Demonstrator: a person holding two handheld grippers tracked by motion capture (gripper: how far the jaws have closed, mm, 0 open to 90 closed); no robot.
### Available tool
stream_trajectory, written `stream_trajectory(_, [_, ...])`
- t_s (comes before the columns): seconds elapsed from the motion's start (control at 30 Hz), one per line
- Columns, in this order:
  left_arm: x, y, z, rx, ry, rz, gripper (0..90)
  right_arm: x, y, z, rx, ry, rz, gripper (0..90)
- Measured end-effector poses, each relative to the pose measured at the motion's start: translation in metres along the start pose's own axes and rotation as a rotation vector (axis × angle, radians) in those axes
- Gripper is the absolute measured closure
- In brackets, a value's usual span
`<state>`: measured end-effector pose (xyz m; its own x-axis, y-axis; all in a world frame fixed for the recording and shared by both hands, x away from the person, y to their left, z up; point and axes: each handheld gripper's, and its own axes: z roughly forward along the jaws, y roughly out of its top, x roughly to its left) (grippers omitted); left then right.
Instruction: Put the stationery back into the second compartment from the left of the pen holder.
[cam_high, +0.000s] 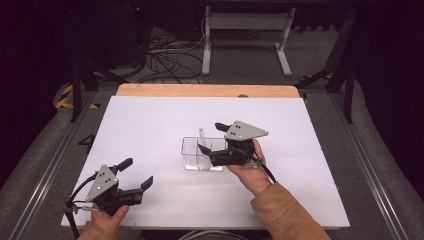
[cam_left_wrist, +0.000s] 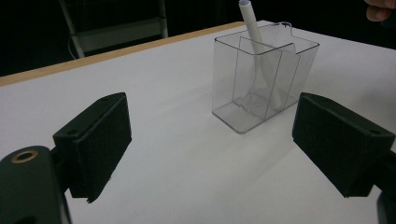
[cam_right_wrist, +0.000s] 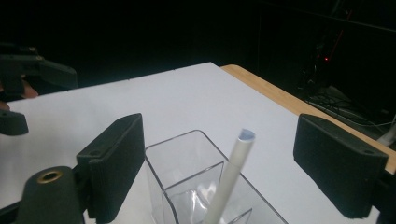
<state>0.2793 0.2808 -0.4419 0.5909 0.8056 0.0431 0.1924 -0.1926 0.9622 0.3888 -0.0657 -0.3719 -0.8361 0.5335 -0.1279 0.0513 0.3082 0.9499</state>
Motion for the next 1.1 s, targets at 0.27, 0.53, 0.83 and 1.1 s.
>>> stream_trajectory(0.27, [0.001,0.000,-0.001,0.001,0.002,0.004,12.4,0.000,0.001,-0.005,0.001,-0.001,-0.010,15.7])
stream_trajectory(0.53, [0.000,0.000,-0.001,-0.004,0.002,-0.003,12.4,-0.006,0.004,-0.021,-0.019,-0.003,0.005,13.3])
stream_trajectory(0.83, [0.000,0.001,-0.001,-0.006,0.005,-0.004,12.4,-0.014,-0.001,-0.053,0.004,-0.034,-0.019,10.3])
stream_trajectory(1.1, [0.000,0.001,-0.002,-0.008,0.006,-0.004,12.4,-0.019,-0.015,-0.077,0.007,-0.033,-0.017,4.8])
